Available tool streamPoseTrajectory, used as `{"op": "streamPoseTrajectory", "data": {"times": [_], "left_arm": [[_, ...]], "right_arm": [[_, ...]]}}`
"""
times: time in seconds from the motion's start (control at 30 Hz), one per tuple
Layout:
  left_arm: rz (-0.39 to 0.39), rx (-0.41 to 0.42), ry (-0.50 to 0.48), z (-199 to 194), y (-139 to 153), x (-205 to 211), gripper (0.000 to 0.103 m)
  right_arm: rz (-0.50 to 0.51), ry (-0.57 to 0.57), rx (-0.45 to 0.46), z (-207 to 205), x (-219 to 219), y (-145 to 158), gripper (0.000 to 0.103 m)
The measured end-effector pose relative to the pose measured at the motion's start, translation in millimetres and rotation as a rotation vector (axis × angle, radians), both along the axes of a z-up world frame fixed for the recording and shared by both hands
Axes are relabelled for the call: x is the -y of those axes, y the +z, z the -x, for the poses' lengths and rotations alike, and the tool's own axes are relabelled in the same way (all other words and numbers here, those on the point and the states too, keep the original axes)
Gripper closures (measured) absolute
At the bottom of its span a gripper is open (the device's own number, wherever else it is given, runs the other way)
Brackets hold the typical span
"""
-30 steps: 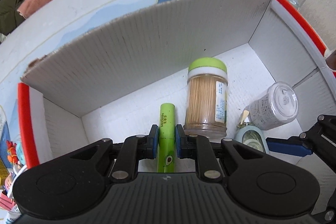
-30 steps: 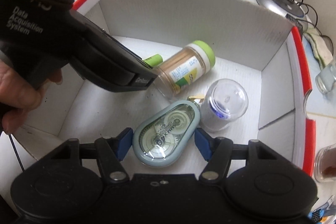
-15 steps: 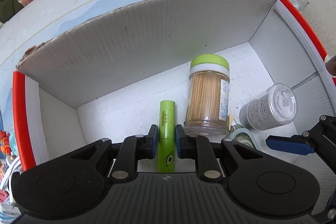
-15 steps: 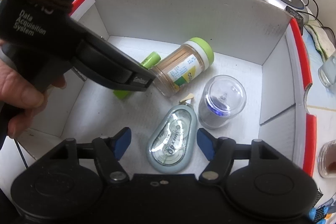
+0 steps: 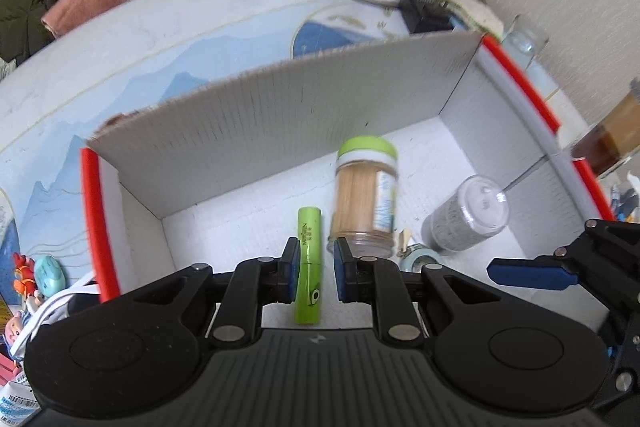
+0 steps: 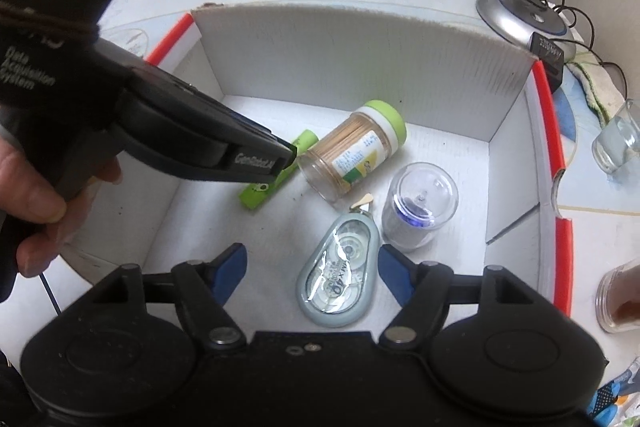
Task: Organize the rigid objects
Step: 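Open both grippers to drop highlighter and dispenser into the box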
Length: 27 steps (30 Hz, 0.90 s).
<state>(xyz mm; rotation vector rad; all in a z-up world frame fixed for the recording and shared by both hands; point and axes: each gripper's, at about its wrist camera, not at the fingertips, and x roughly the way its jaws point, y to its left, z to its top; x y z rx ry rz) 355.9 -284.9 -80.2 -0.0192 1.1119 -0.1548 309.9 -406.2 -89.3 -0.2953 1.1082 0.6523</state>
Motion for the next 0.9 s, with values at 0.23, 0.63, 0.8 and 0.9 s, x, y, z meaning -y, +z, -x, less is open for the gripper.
{"op": "streamPoseTrajectory", "data": {"times": [0.23,0.63,0.8,0.9], "left_arm": [[0.039,0.065,-0.002,21,20,-8,0.086],[0.065,0.188,-0.049,67,55,-18,0.086],[0.078,0.222,-0.052,86,63,-32,0.086],[0.080,0.247,-0.057,98,68,-42,0.086]], "right_arm": [[-0.017,-0.017,0.028,9,2,14,0.028],[-0.046,-0.027,0.086,40,-2,43,0.026],[-0.053,-0.030,0.109,51,-4,53,0.025],[-0.063,-0.033,0.119,59,-6,59,0.025]]}}
